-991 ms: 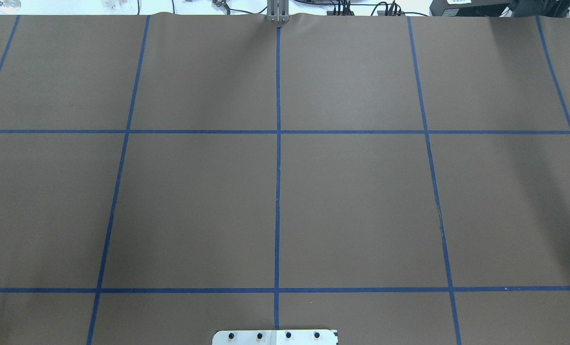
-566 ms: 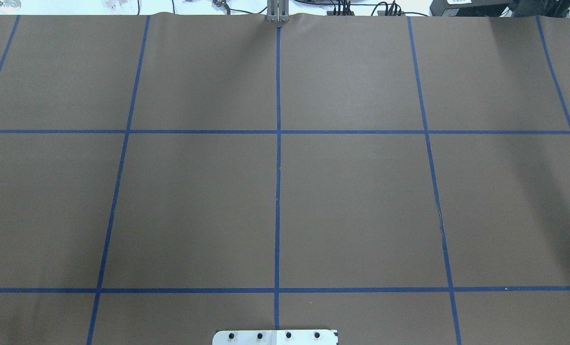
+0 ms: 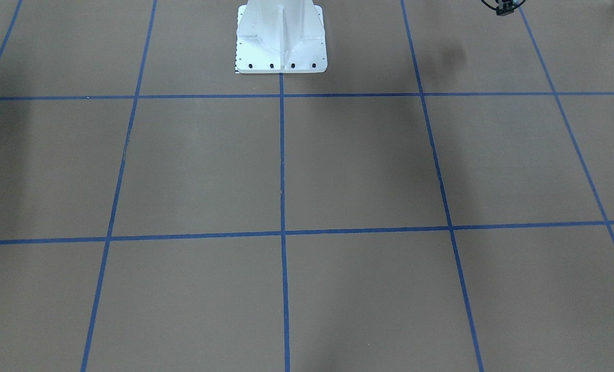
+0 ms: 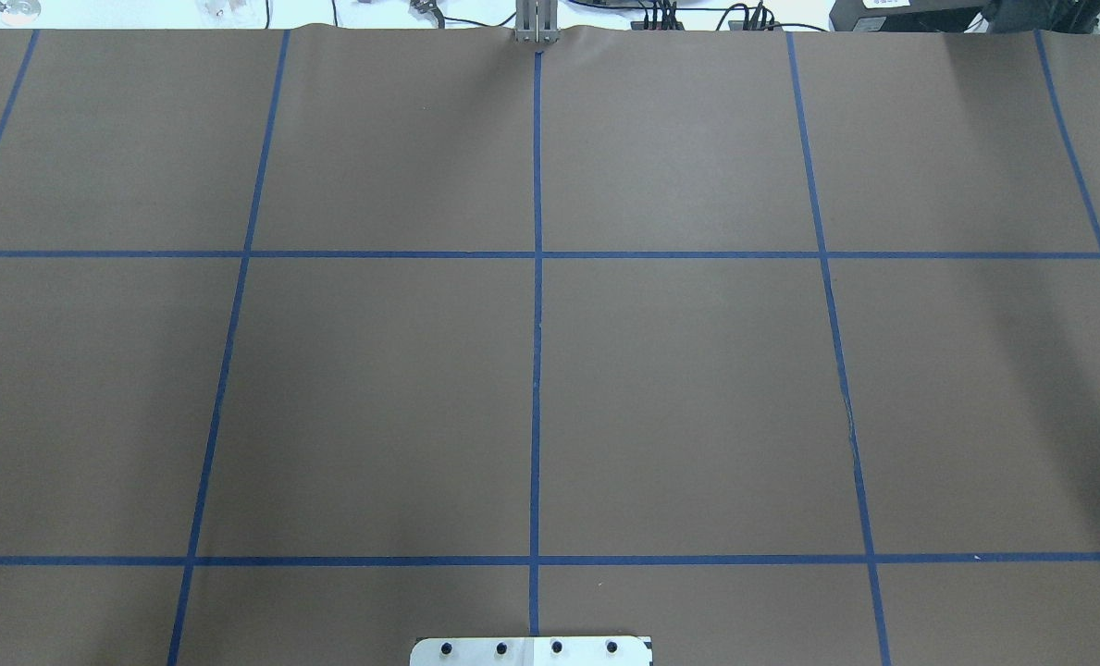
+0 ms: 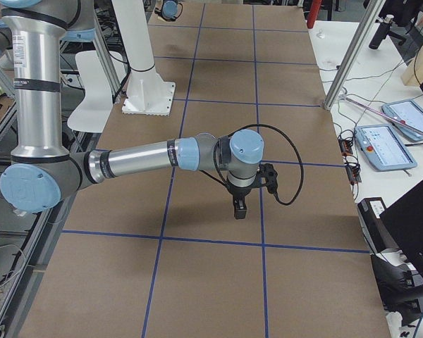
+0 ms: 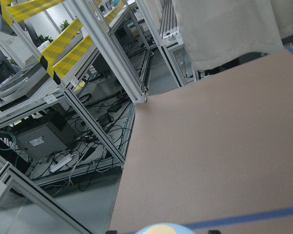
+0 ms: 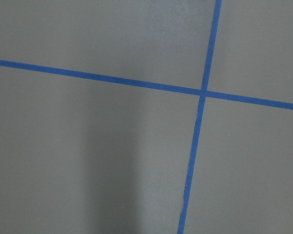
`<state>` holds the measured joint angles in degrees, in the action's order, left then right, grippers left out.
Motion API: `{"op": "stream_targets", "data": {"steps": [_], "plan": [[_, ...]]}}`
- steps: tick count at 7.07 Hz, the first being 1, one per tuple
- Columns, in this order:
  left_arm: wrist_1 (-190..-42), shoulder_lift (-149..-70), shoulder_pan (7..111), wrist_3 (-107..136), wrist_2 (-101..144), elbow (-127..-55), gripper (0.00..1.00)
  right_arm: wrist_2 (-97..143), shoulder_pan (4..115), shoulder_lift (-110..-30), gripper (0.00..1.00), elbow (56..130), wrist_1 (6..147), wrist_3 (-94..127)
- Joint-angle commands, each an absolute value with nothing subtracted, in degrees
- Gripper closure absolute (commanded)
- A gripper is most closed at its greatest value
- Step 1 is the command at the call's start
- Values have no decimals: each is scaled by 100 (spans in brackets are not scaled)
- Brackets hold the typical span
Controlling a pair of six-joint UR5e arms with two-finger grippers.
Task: Place and press bell with both arms
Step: 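Carry the blue bell with the left gripper toward the table center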
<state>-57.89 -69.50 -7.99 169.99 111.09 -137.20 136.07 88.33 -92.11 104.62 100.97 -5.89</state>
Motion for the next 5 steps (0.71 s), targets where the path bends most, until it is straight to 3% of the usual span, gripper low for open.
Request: {"op": "stream_targets", "data": {"steps": [1, 3, 5], "plan": [[-4474, -8505, -203, 16428, 10926, -13711, 100, 13588, 8833, -9211, 0, 10424, 10099, -589], [-4002, -9608, 330, 15562, 10513, -13389, 100, 13597, 8833, -9229, 0, 10406, 10107, -589], [-3552, -11016, 1418, 14429, 10355, -12537, 100, 13614, 8833, -9272, 0, 10397, 10116, -589]]}}
